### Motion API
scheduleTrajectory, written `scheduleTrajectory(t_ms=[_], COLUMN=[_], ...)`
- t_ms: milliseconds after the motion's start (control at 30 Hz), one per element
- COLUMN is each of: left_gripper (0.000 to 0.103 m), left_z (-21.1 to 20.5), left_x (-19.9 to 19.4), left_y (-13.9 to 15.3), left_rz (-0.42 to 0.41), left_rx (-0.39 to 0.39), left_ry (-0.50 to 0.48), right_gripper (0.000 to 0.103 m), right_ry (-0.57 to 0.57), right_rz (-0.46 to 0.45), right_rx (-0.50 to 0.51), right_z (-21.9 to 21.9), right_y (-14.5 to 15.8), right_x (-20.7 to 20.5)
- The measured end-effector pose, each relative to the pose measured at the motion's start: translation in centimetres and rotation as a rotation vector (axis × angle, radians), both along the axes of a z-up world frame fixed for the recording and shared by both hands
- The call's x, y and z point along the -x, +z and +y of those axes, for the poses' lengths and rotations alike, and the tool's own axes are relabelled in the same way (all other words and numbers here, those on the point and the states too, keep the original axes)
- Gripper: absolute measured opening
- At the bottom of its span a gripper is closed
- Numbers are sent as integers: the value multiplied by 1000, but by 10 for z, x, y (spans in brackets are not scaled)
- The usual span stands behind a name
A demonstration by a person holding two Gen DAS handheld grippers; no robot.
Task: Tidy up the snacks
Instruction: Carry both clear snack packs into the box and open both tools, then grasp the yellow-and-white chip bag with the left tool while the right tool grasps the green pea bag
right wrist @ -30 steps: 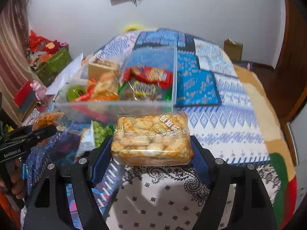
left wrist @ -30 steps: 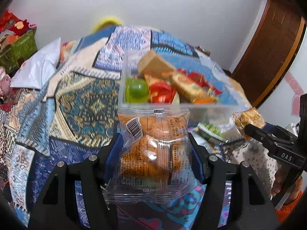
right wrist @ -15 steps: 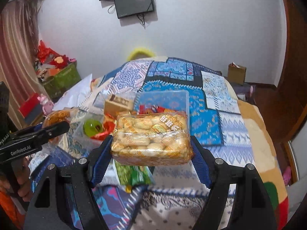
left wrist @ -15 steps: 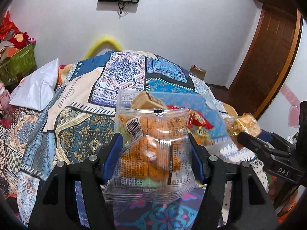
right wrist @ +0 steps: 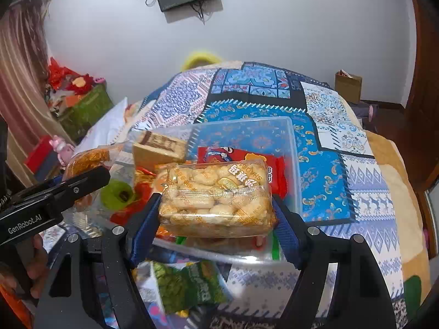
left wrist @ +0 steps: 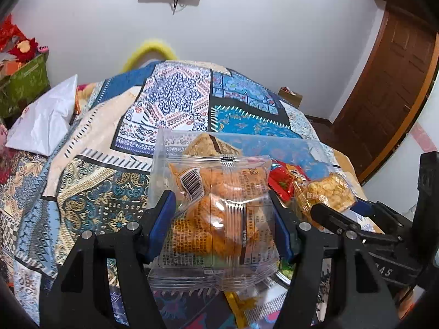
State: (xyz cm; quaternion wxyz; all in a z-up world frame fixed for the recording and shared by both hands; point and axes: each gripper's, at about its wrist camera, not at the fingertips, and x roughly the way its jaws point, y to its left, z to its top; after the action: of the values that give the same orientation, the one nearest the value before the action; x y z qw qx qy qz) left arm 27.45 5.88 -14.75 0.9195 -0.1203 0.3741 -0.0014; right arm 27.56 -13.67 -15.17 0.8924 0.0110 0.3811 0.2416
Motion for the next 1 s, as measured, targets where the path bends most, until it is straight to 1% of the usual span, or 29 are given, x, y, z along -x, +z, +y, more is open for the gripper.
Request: scheduleTrajectory(t_ms=[300, 400, 600, 767, 900, 967, 1000], left_gripper=[65, 67, 67, 67, 67, 69, 70], left_z=[-2, -6, -8, -6, -6, -6, -6], left_x=[-23, -21, -10, 6, 24, 33, 38], left_y=[-22, -22, -13, 2, 15, 18, 19], left_rz=[46, 46, 56, 33, 14, 10, 10], left_rx=[-7, -33, -16, -5, -18, -22, -22], left_ry=[7, -5, -25, -24, -28, -29, -30], right_gripper=[76, 76, 76, 76, 76, 78, 81], right_ry=[19, 18, 13, 10, 18, 27, 31], right_rz=[8, 11, 29, 14, -3, -11, -14], right_rx=[48, 53, 56, 52, 42, 38, 35], right_z=[8, 7, 3, -5, -9, -10, -10], right_y=[-9, -10, -8, 2, 12, 16, 18], right_x=[-3, 0, 3, 13, 23, 30, 33])
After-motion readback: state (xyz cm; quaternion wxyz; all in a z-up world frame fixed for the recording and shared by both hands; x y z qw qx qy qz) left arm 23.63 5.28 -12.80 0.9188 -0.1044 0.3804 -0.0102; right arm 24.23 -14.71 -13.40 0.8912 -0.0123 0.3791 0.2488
